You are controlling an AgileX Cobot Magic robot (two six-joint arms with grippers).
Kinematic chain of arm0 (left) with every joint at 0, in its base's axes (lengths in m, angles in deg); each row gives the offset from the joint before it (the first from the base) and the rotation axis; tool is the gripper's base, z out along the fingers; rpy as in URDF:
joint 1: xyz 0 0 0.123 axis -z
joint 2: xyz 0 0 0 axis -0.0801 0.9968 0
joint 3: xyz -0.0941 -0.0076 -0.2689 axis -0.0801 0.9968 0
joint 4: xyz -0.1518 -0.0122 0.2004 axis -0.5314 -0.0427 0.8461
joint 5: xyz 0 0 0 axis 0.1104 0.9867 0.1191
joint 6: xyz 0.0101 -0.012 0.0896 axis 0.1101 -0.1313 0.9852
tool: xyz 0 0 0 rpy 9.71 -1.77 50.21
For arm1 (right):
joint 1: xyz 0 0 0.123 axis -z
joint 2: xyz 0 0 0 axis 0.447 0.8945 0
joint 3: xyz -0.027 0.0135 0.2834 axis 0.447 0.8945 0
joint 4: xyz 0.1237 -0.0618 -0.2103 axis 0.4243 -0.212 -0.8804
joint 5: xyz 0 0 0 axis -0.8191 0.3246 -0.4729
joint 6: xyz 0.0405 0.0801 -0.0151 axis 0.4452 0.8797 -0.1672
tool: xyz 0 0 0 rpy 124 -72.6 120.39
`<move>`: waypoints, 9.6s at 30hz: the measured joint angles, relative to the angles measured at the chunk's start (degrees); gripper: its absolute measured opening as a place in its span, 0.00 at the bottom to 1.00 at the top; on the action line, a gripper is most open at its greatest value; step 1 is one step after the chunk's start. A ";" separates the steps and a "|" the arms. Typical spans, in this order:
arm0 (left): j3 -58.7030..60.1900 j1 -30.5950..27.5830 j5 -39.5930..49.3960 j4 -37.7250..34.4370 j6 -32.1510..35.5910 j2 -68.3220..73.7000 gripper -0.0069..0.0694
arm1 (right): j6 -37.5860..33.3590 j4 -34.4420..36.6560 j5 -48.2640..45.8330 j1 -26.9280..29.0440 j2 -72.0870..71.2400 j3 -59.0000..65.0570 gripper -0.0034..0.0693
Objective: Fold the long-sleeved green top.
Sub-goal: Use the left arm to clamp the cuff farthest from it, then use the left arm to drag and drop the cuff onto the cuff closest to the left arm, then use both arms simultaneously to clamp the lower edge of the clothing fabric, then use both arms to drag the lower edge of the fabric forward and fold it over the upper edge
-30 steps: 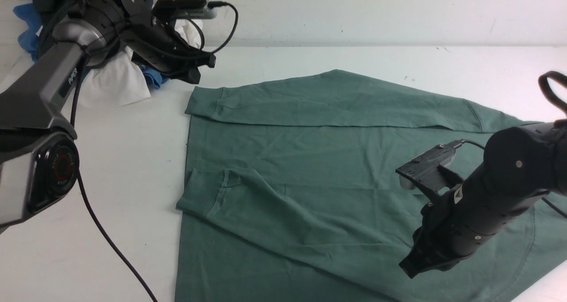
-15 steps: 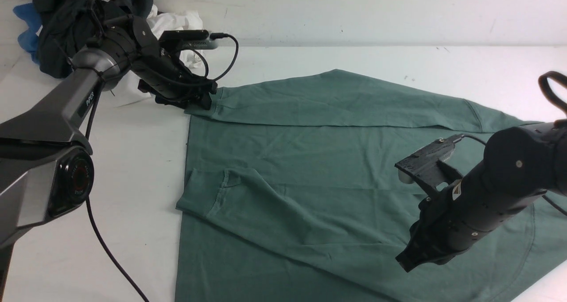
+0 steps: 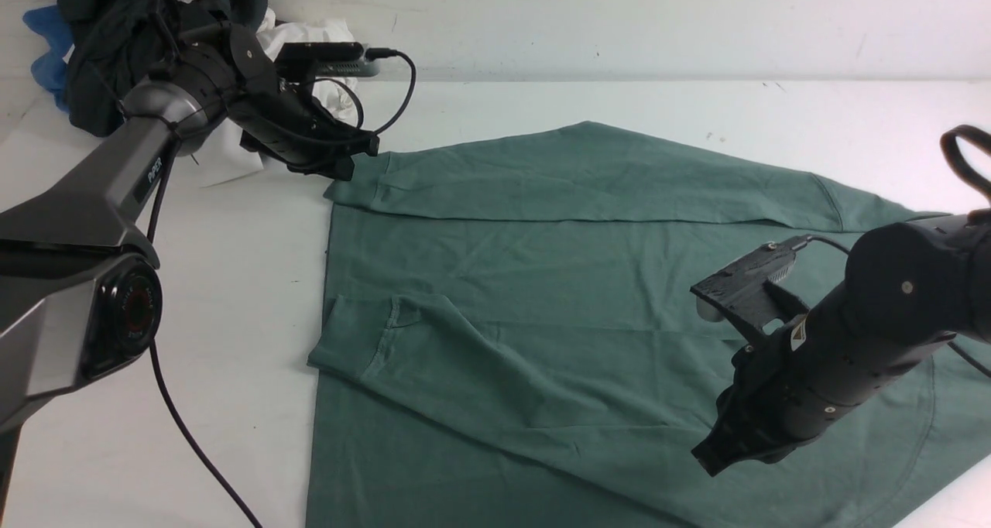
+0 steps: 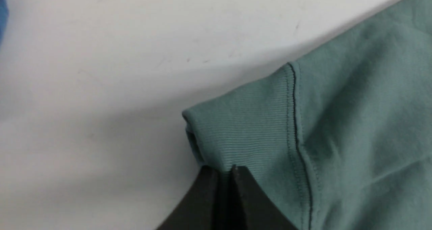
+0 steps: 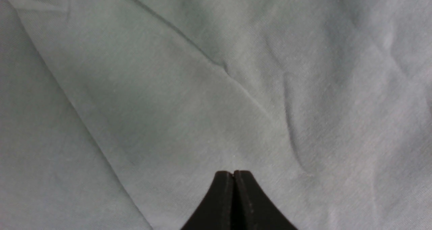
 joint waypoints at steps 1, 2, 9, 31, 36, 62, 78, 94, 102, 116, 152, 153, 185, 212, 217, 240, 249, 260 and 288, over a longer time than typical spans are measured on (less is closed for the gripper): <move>0.00 0.00 0.20 0.00 0.00 -0.13 0.11 | 0.00 -0.07 0.00 0.00 0.00 0.00 0.03; 0.07 0.00 1.66 -0.87 0.14 -1.32 0.11 | 0.00 -0.81 0.00 0.00 0.00 0.00 0.03; 0.07 0.00 12.65 -6.61 0.14 -12.62 0.11 | 1.83 -6.10 -0.11 0.12 -0.45 0.00 0.03; 74.98 8.89 -0.18 -2.67 -2.47 -44.37 0.11 | 8.88 -5.95 1.33 9.12 -15.13 0.17 0.03; 73.72 9.28 -1.41 -2.48 -2.13 -45.02 0.13 | 8.88 -5.77 1.45 9.12 -15.13 0.17 0.03; 92.56 44.92 -1.60 15.44 12.26 -53.15 0.58 | -5.04 7.27 -1.43 9.12 -15.13 0.22 0.03; 97.49 45.67 -5.82 28.25 1.77 -54.25 0.16 | -16.08 13.82 -4.33 9.12 -15.65 0.22 0.03; 99.45 22.74 -5.65 38.21 -5.49 -69.75 0.11 | -19.04 -10.93 -1.60 2.77 -17.65 14.98 0.40; 99.51 19.50 -6.84 36.04 -5.49 -72.37 0.11 | -18.47 -20.16 10.58 2.28 -14.14 24.37 0.74; 97.30 18.88 -3.58 30.47 -7.33 -79.52 0.11 | -1.58 -28.47 8.38 2.26 -15.30 20.91 0.07; 11.15 5.75 12.84 25.76 -9.43 -15.91 0.62 | 16.95 -30.51 13.73 10.78 9.56 -23.41 0.34; 11.09 5.75 13.13 25.50 -9.22 -15.91 0.62 | 16.53 -29.76 13.58 10.27 9.56 -23.41 0.32; 25.74 10.49 14.81 -0.46 9.71 -13.07 0.08 | -14.00 -1.11 7.05 1.31 32.65 -40.94 0.03; 25.22 10.49 15.09 -0.55 9.27 -12.78 0.08 | 7.52 -9.54 15.40 6.40 29.41 -40.81 0.03; 25.18 10.49 15.14 -0.71 9.27 -12.71 0.08 | -10.19 1.26 6.95 3.79 32.11 -40.81 0.03; 25.15 10.44 14.44 -1.75 9.27 -12.64 0.08 | -6.43 15.55 18.22 4.90 49.65 -65.52 0.03; 25.04 10.44 14.40 -1.75 9.39 -12.64 0.08 | 5.34 14.67 17.18 9.38 49.93 -72.47 0.03; 14.89 10.49 14.26 -0.91 9.27 -12.20 0.08 | 0.78 5.85 -14.99 10.29 47.14 -72.28 0.03; 13.22 7.14 4.70 4.96 8.95 -10.44 0.08 | -20.81 26.88 16.00 8.95 39.37 -51.14 0.03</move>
